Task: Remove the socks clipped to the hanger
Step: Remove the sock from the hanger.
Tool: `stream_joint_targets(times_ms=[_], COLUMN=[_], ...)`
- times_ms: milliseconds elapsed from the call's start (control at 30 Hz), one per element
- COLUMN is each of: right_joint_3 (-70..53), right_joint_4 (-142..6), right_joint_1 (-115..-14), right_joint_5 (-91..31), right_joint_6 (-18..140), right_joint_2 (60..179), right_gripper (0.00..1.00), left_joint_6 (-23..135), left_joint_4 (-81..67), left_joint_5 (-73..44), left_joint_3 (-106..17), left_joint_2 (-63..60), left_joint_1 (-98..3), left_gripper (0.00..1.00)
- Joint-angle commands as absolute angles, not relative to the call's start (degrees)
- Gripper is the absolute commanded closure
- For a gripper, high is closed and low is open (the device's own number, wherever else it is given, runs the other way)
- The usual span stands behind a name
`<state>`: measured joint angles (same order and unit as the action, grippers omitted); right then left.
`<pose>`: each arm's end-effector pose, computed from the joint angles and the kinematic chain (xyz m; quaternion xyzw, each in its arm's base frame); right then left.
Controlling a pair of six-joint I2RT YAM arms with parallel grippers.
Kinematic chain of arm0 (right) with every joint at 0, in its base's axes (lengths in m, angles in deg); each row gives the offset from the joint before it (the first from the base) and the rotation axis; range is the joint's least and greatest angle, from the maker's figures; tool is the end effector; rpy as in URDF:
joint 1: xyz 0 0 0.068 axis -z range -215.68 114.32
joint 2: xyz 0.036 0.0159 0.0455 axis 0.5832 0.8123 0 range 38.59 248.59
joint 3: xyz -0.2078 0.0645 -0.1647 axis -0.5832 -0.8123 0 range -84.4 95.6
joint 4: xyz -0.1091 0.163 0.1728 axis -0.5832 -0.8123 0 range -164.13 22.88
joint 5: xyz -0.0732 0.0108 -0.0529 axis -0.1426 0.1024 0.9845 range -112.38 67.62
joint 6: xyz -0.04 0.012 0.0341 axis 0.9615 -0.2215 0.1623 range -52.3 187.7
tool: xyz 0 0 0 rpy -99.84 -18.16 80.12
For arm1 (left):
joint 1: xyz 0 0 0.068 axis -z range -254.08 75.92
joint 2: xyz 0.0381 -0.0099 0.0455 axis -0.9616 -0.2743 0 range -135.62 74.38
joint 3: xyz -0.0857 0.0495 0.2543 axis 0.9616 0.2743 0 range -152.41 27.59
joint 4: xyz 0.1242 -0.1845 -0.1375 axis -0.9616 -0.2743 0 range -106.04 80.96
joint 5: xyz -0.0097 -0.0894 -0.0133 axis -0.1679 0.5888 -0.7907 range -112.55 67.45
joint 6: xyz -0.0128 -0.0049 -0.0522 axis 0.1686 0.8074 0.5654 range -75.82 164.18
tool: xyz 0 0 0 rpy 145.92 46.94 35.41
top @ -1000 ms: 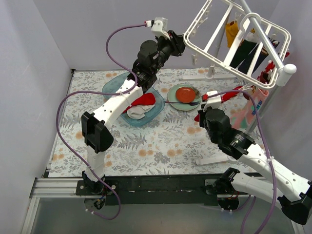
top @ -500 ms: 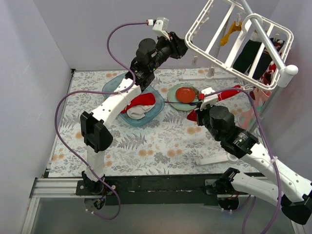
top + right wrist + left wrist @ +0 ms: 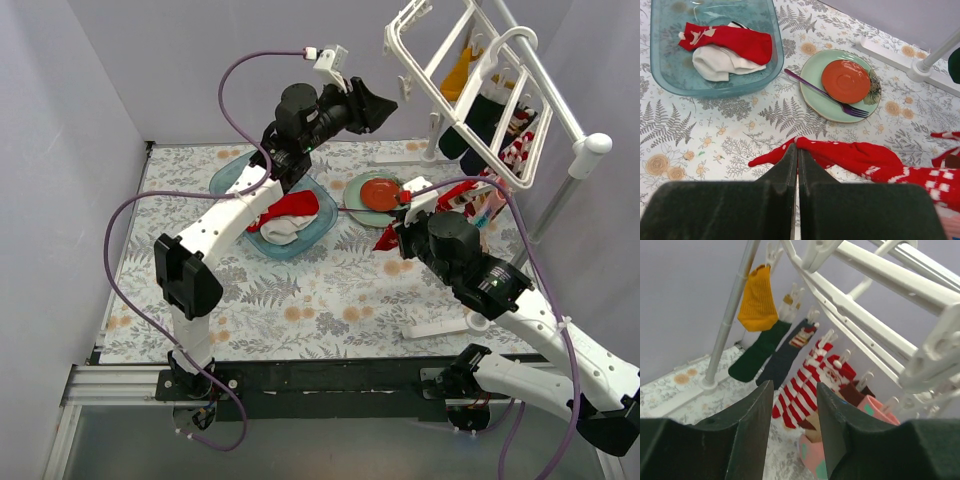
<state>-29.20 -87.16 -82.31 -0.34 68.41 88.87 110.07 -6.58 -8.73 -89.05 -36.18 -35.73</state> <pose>0.1426 0.1314 0.3695 -0.2064 0.7604 0.0930 0.6086 0.3535 -0.2904 0.4624 -0.0655 0.6509 -0.6420 0.3999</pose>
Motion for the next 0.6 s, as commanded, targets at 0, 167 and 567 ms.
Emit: stream_joint_targets(times_ms=[0,167,567], right_joint_3=[-25.6,-25.8,-27.4], right_joint_4=[-87.0,-86.7,-87.5], right_joint_1=[-82.9,-83.1,-83.2], right_joint_5=[-3.0,-4.7,-6.2], right_joint_6=[69.5,70.2,68.4], right_joint_2=[88.7,88.6,87.2], right_gripper=[0.99,0.99,0.99], left_joint_6=[112.6,114.2,113.0], left_joint_4=[-6.5,-5.4,-7.0], left_joint_5=[-4.8,-0.8,7.5], left_joint_3=[-84.0,-76.8,-63.1], left_joint_2=[-28.2,-25.1,-17.7], left_joint_1=[-35.8,-35.8,-35.8], left_gripper=[0.60,0.60,0.49])
